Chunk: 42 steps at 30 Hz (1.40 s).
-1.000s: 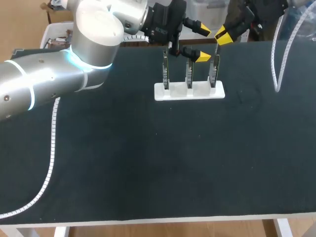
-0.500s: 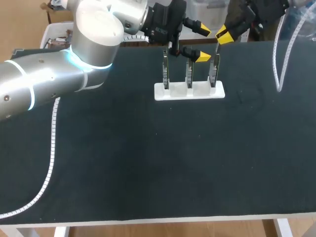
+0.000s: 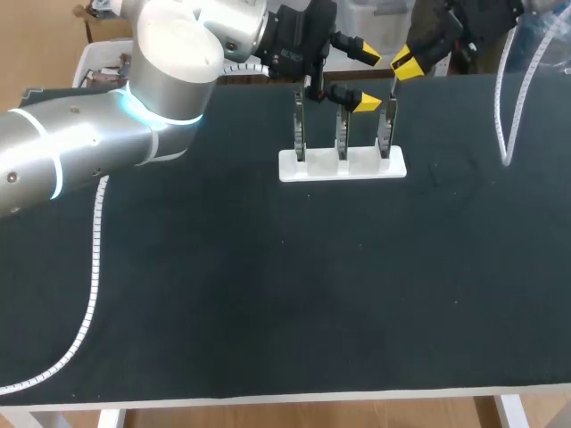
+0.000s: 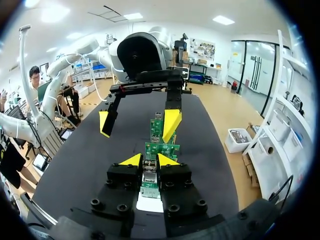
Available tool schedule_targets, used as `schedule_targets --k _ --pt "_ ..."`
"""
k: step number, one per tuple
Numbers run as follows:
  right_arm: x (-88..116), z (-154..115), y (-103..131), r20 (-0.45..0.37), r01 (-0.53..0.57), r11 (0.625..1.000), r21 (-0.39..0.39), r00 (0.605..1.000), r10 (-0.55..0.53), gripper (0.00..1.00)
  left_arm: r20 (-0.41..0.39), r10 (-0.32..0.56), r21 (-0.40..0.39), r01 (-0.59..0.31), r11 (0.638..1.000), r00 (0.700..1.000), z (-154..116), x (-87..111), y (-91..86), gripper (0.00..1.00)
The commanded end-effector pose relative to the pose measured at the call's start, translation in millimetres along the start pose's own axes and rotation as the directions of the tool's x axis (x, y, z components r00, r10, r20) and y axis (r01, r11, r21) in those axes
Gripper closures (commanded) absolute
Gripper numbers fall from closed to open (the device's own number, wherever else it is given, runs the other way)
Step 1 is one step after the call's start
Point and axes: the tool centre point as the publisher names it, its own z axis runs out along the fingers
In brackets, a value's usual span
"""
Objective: Pick up the optical module with the left hand, and insert it into the network port with the right hand.
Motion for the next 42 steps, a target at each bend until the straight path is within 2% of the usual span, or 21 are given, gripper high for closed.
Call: schedule_targets --k 1,7,21,32,42 --pt "-1.1 -0.3 -6.9 0.003 0.004 0.994 -0.106 1.000 -0.004 1.00 -0.004 -0.001 0.000 0.001 1.000 1.000 0.2 -1.0 0.2 0.00" --pt "-5.1 -1.3 -5.3 0.003 0.019 0.994 -0.106 1.000 -0.018 1.00 -0.004 -0.001 0.000 0.001 1.000 1.000 0.2 -1.0 0.2 0.00" --pt "1.5 2.2 -3.4 0.005 0.001 0.993 -0.115 1.000 -0.001 1.00 -0.004 -0.001 0.000 0.001 1.000 1.000 0.2 -1.0 0.2 0.00" --pt "-4.3 0.9 -5.5 0.001 0.015 0.994 -0.113 1.000 -0.015 1.00 -0.004 -0.001 0.000 0.001 1.000 1.000 0.2 -1.0 0.2 0.00" --pt "0.9 1.2 -4.5 -0.001 0.002 0.994 -0.111 1.000 -0.002 1.00 -0.004 -0.001 0.000 0.001 1.000 1.000 0.2 -1.0 0.2 0.00"
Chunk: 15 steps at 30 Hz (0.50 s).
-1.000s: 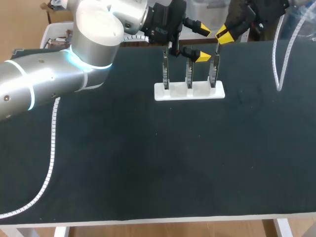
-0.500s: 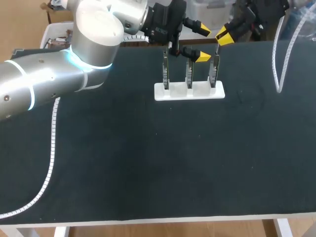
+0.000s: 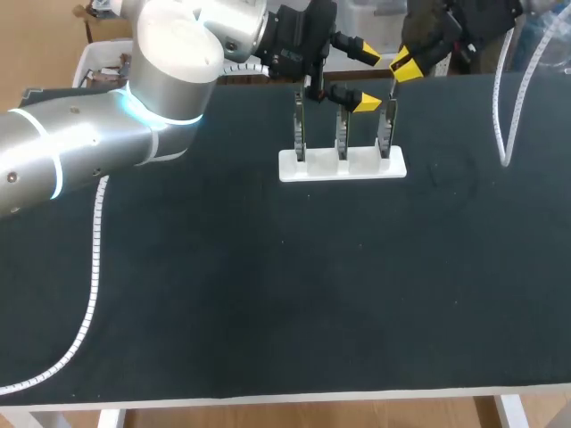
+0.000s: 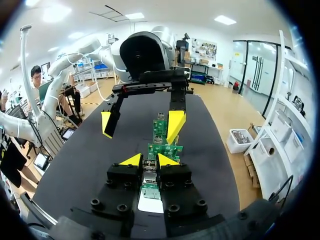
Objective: Pick up the optical module with the left hand, and insert it into the network port with the right hand.
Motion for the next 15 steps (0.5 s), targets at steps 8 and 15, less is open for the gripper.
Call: schedule_targets --k 8,15 --pt "1.5 3.0 -10.3 -0.003 -0.004 0.994 -0.108 1.000 0.004 1.00 -0.004 -0.001 0.000 0.001 1.000 1.000 0.2 -1.0 0.2 0.00" --pt "-1.1 1.8 -12.1 -0.010 -0.001 0.994 -0.106 1.000 0.000 1.00 -0.004 -0.001 0.000 0.001 1.000 1.000 0.2 -1.0 0.2 0.00"
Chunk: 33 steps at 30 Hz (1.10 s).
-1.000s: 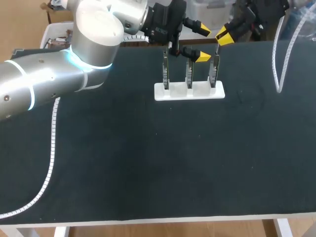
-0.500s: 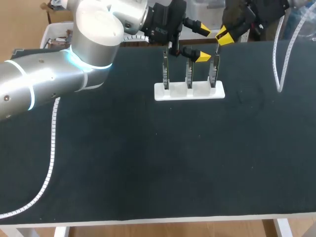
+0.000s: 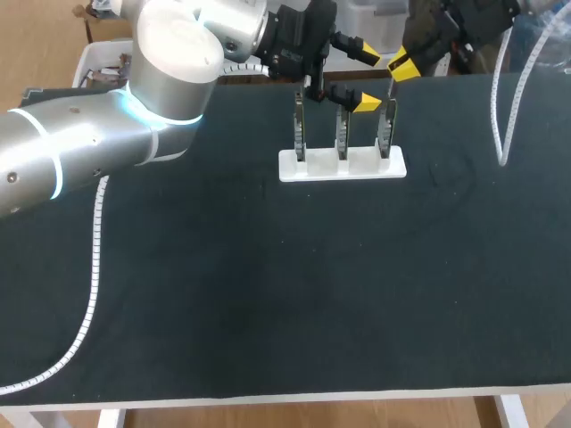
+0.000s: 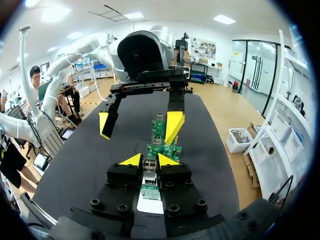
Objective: Pick up the optical module with the left hand, and insert it into the network port with the right hand.
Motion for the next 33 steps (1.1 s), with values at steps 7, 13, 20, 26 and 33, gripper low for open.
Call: schedule_targets --k 7,13,20,26,33 --pt "3.6 -4.2 -8.8 -0.003 -0.007 0.995 -0.103 1.000 0.007 1.00 -0.004 -0.001 0.000 0.001 1.000 1.000 0.2 -1.0 0.2 0.00" --pt "-1.3 -3.6 -11.1 0.008 0.009 0.994 -0.106 1.000 -0.008 1.00 -0.004 -0.001 0.000 0.001 1.000 1.000 0.2 -1.0 0.2 0.00" --pt "-3.3 -6.1 -12.7 0.005 0.016 0.995 -0.103 1.000 -0.016 1.00 -0.004 -0.001 0.000 0.001 1.000 1.000 0.2 -1.0 0.2 0.00" --pt "2.5 -6.0 -12.1 0.003 0.003 0.995 -0.103 1.000 -0.002 1.00 -0.004 -0.001 0.000 0.001 1.000 1.000 0.2 -1.0 0.2 0.00" --pt "3.4 -5.2 -11.6 0.006 -0.001 0.994 -0.106 1.000 0.002 1.00 -0.004 -0.001 0.000 0.001 1.000 1.000 0.2 -1.0 0.2 0.00"
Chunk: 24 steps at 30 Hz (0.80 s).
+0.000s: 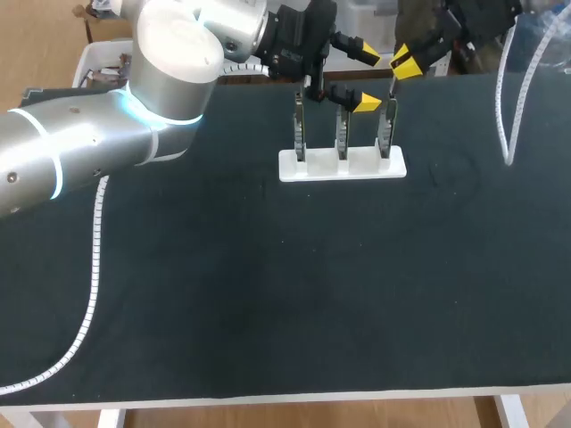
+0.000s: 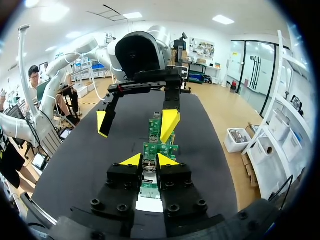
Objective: Pick up the optical module with the left hand, and insert it into the network port with the right hand.
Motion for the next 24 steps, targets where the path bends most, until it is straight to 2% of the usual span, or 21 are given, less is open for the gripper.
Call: schedule_targets --k 1,14,24 --pt "1.6 -1.2 -7.8 0.002 -0.001 0.992 -0.123 1.000 0.002 1.00 -0.004 -0.001 0.000 0.001 1.000 1.000 0.2 -1.0 0.2 0.00" --pt "-3.7 -4.8 -5.6 -0.002 0.014 0.993 -0.118 1.000 -0.014 1.00 -0.004 -0.001 0.000 0.001 1.000 1.000 0.2 -1.0 0.2 0.00" --pt "2.1 -0.1 -4.4 -0.002 -0.001 0.992 -0.129 1.000 0.001 1.00 -0.004 -0.001 0.000 0.001 1.000 1.000 0.2 -1.0 0.2 0.00"
